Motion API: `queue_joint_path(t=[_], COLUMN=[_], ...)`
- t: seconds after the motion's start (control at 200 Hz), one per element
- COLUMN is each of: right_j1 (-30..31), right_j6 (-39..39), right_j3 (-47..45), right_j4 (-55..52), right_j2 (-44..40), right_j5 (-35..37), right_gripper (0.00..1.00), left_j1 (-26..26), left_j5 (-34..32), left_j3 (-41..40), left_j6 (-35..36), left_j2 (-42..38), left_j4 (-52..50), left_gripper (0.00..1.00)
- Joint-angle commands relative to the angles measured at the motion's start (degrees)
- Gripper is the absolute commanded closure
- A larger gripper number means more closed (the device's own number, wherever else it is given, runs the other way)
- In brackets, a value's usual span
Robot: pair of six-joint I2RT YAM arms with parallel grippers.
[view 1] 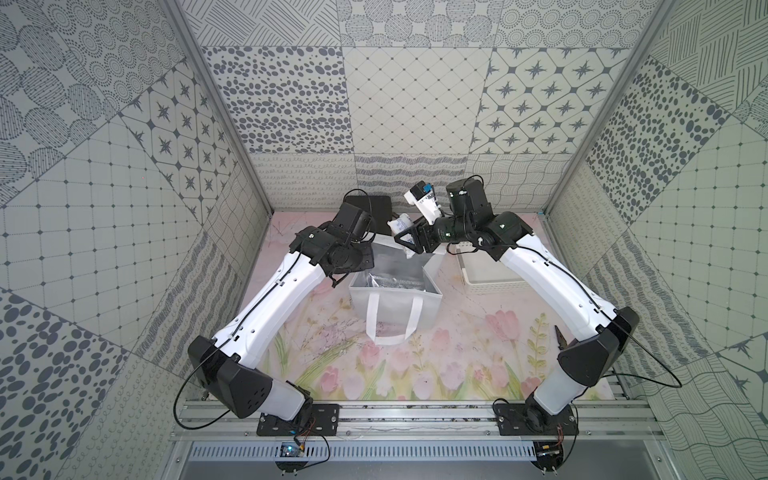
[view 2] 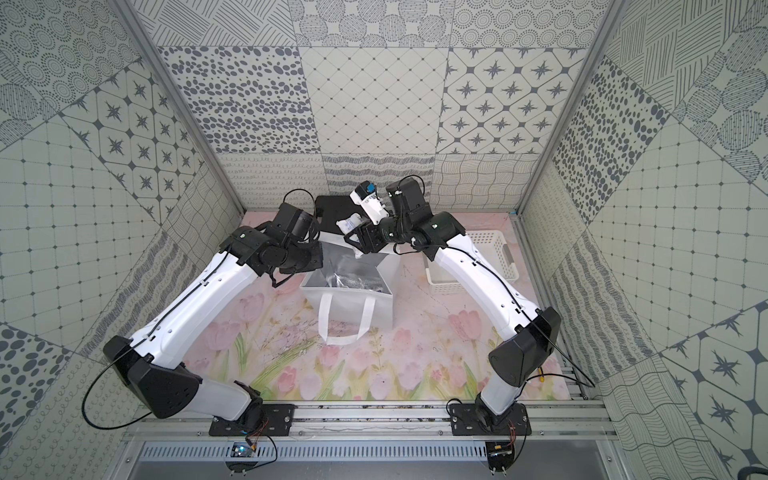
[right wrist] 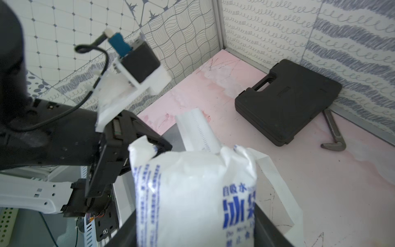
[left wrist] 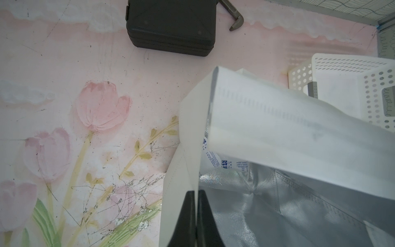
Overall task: Place the ice pack in the delivery bag
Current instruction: Place the ice pack in the bin.
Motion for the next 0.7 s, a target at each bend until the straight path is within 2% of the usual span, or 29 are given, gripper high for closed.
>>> queue_joint_path(t=[0.0,0.31,0.435,0.55,0.62,0.695], right_j1=[1.56,4.93,5.72,6.37,6.42,6.38], right_j6=[-4.57,-9.65,-10.03,-10.49,-10.11,-9.28], right_j3=[-2.19,-3.57,-3.69,-3.79,-3.71,-3.39], right_j4=[1.79,-2.69,-2.82,-2.84,-2.75,-2.76], right_j2=[-0.66,7.51,10.9,13.3,14.28,14.57], right_j5=[-0.27,9.46,13.82,17.64,18.37,19.16], right_gripper=[0.6,0.6,0.56,0.48,0.3,0.17], left_j1=[0.31,0.37,0.36,0.31,0.33,0.28], left_j5=[0.85,1.51,1.67,1.78,1.93,1.89], left_j3=[1.53,1.39,1.19,1.1,1.01,0.84], left_j6=[0.76,0.7,0.5,0.52,0.44,0.28], left_j2=[0.65,0.17,-0.12,-0.13,-0.07,-0.16], left_j4=[0.28,0.41,0.57,0.6,0.68,0.73], left_gripper=[1.0,1.0,1.0,1.0,1.0,1.0])
